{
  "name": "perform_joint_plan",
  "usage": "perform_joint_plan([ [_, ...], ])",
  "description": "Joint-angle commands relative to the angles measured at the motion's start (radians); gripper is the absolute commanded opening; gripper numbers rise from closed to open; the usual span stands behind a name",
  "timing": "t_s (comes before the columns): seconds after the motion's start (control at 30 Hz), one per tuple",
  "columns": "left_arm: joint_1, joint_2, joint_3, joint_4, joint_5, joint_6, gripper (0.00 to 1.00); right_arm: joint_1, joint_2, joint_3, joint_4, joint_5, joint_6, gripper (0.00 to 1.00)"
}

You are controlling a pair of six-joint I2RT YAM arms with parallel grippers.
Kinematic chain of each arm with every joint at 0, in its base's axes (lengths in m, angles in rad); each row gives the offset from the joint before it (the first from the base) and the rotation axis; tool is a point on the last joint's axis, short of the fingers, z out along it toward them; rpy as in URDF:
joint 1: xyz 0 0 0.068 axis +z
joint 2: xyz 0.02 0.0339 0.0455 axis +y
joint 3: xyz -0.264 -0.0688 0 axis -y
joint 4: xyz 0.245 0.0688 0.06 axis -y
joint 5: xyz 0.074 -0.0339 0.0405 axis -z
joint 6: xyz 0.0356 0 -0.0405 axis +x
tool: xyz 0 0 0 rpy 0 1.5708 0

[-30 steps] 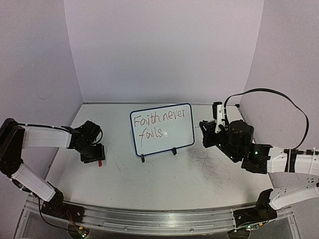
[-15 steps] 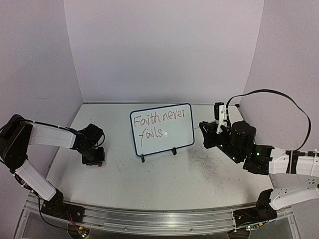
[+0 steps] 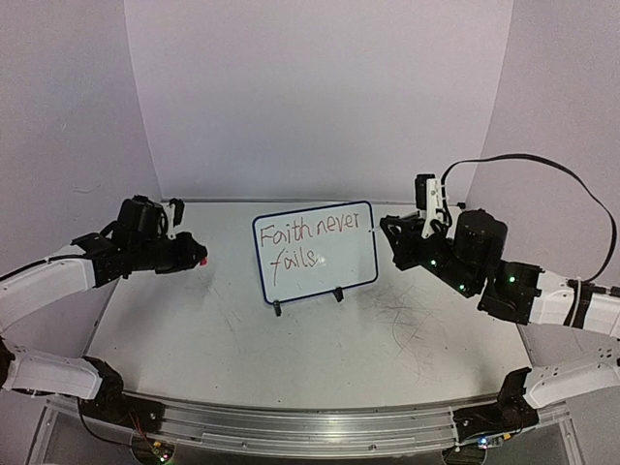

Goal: Write a sentence on the whiteboard
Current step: Pick up the pen cap from the corner of the board, then insert the whiteboard marker without the cap into the pen cap.

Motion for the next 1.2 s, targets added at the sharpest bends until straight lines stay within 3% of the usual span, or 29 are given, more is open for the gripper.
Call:
perform_joint_plan([
  [0.0,-0.052,-0.058,0.084,0.288,0.288,0.154,0.07,-0.004,0.044,0.147,-0.081,-0.182,0.035,0.00],
  [0.07,-0.150,-0.046,0.109,0.348,0.283,0.253,0.07,-0.003,0.074,0.205,-0.123,-0.268,0.055,0.00],
  [0.23,-0.401,0.025,0.119,0.440,0.025,0.604,0.05,-0.002,0.155,0.355,-0.265,-0.421,0.106,0.00],
  [0.47,-0.495,0.106,0.075,0.523,-0.021,0.905,0.04,0.010,0.204,0.425,-0.316,-0.487,0.156,0.00],
  [0.73,-0.511,0.091,0.048,0.524,0.010,0.933,0.03,0.077,0.303,0.516,-0.362,-0.445,0.149,0.00],
  [1.17,-0.514,0.093,0.056,0.521,0.007,0.933,0.01,0.086,0.352,0.542,-0.362,-0.437,0.144,0.00],
])
